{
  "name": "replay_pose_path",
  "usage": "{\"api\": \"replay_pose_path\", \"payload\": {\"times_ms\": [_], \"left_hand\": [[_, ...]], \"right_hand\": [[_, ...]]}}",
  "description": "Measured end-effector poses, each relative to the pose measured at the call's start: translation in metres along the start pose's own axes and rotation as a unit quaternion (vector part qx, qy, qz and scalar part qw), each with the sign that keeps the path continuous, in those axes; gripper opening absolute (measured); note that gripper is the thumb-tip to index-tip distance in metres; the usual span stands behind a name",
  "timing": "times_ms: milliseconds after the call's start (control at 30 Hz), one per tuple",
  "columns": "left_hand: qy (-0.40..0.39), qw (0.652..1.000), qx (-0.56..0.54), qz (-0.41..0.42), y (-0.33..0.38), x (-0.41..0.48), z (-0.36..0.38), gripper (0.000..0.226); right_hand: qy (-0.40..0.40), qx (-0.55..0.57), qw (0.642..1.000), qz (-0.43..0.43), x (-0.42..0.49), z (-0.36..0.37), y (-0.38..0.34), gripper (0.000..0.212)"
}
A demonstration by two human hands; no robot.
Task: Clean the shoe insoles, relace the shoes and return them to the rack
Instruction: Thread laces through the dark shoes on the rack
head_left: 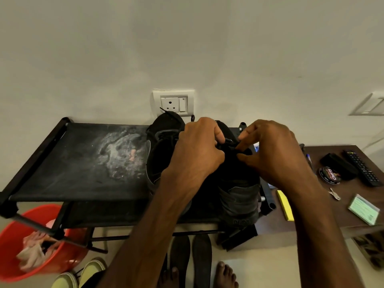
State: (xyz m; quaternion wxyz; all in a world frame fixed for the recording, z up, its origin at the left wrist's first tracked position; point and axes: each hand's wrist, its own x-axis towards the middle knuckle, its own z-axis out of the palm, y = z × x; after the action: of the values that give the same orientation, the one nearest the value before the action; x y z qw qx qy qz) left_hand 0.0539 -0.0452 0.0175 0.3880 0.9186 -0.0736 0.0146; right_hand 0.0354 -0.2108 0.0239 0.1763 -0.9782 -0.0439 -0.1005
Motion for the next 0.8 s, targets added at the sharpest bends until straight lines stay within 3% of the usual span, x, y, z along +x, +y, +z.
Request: {"api": "replay_pose_path", "payload": {"times_ms": [200,333,500,667,800], "left_hand": [[0.003,1.0,0.009,0.008,0.004,-0.001,0.0,0.023],[-0.008,0.999,0.034,0.012,0.005,-0.001,-0.002,0.021],[0.003,0.996,0.079,0.027,0.01,-0.002,0.007,0.04],[0.096,0.992,0.073,0.029,0.013,0.0,0.025,0.015],[0.121,0.991,0.036,0.046,0.008,0.003,0.022,0.013]], "right_hand": [[0.031,0.047,0.998,0.015,0.0,-0.003,0.004,0.002],[0.017,0.087,0.995,0.036,0.005,0.004,0.012,0.01],[0.024,0.133,0.99,0.044,0.007,0.009,0.019,0.011],[0.006,0.168,0.985,0.037,0.005,0.007,0.025,0.01],[-0.087,0.127,0.988,0.017,-0.002,0.0,0.027,0.042]]}}
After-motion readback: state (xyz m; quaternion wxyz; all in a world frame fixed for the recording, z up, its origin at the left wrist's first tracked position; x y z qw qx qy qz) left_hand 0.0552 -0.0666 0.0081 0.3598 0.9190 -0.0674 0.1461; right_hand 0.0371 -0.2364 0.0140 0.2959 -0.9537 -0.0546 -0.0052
